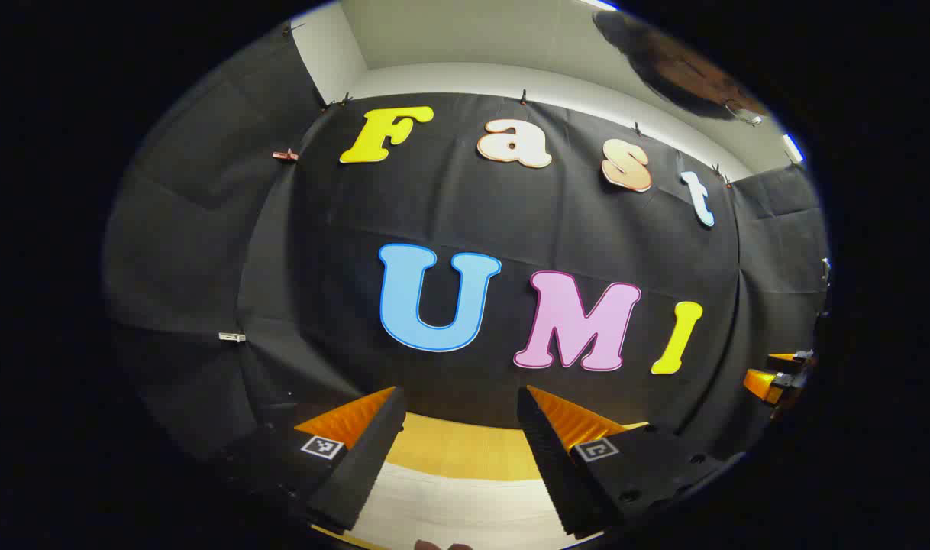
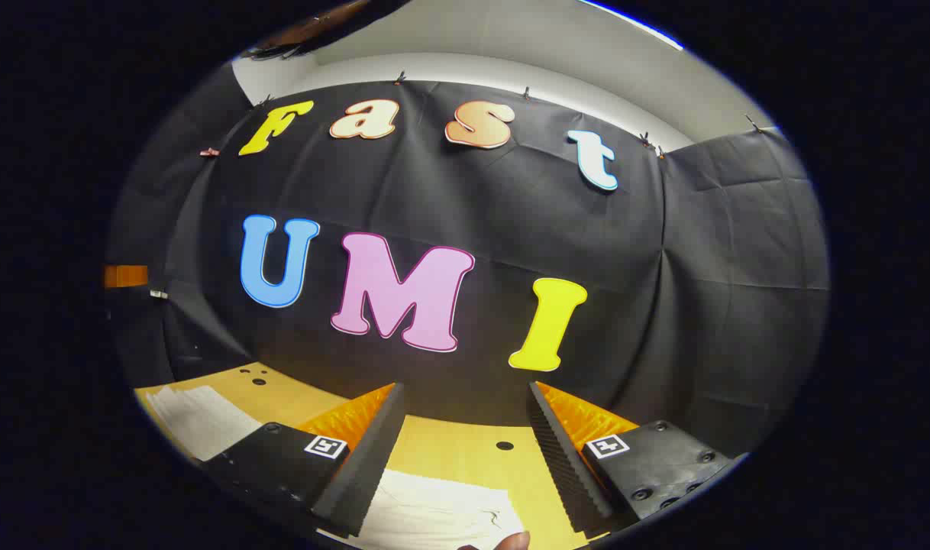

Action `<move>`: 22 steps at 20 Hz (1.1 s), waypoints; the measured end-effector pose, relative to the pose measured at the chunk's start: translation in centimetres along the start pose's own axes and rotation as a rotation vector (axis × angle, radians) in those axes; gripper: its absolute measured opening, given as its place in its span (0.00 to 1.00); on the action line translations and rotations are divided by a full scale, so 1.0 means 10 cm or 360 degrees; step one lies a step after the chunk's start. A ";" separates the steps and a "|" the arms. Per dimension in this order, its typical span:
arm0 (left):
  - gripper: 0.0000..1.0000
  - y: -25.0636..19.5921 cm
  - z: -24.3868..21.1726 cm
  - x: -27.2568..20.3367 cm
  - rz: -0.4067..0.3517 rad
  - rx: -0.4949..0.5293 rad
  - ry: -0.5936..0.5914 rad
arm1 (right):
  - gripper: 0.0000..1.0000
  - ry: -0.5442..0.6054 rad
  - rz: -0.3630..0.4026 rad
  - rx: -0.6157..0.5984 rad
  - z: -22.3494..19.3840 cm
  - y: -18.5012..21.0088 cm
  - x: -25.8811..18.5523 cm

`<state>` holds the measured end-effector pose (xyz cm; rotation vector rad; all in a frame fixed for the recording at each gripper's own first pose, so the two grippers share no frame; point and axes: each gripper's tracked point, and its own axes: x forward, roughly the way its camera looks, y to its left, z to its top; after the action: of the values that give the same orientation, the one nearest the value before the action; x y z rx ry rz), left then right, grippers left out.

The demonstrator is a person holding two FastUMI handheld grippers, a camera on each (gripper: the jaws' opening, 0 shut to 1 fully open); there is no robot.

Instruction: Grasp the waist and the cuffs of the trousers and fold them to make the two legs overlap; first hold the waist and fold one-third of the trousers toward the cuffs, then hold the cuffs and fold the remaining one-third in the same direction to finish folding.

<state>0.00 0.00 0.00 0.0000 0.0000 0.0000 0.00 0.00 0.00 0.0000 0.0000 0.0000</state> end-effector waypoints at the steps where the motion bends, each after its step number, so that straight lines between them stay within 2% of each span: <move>1: 0.94 0.04 0.01 0.03 -0.0010 0.0010 -0.0003 | 0.98 0.0005 -0.0007 -0.0011 -0.02 0.01 0.02; 5: 0.94 0.19 0.04 0.09 -0.0021 0.0012 -0.0010 | 0.96 0.0016 -0.0045 -0.0018 -0.02 0.01 0.03; 10: 0.94 0.40 0.07 0.04 -0.0052 0.0091 0.0005 | 0.98 -0.0004 -0.0074 -0.0033 0.08 0.02 -0.03; 15: 0.94 0.67 -0.03 -0.07 -0.0106 0.0151 0.0079 | 0.97 -0.0033 -0.0094 -0.0054 0.18 0.07 -0.15; 17: 0.94 0.80 -0.16 -0.09 -0.0143 0.0276 0.0145 | 0.97 -0.0034 -0.0099 -0.0059 0.20 0.10 -0.19; 22: 0.94 1.07 -0.74 -0.15 -0.0307 0.0744 0.0406 | 0.97 0.0002 -0.0128 -0.0082 0.11 0.10 -0.27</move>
<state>-1.53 10.70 -7.44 0.4676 0.2552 -0.1929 -2.73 0.97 1.08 -0.0518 0.0014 -0.0802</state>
